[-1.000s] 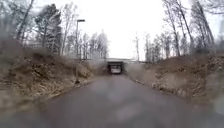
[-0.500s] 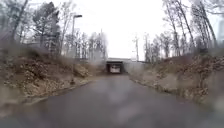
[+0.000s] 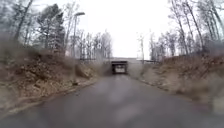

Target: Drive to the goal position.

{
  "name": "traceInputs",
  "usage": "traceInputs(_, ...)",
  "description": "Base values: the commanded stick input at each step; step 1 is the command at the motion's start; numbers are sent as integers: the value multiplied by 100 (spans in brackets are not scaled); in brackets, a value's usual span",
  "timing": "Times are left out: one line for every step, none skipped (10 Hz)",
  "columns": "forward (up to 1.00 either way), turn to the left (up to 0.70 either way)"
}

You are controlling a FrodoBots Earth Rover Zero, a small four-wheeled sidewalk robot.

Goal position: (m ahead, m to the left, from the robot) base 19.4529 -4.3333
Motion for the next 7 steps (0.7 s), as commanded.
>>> traceInputs(100,0)
traceInputs(100,0)
traceInputs(100,0)
traceInputs(100,0)
traceInputs(100,0)
traceInputs(100,0)
traceInputs(100,0)
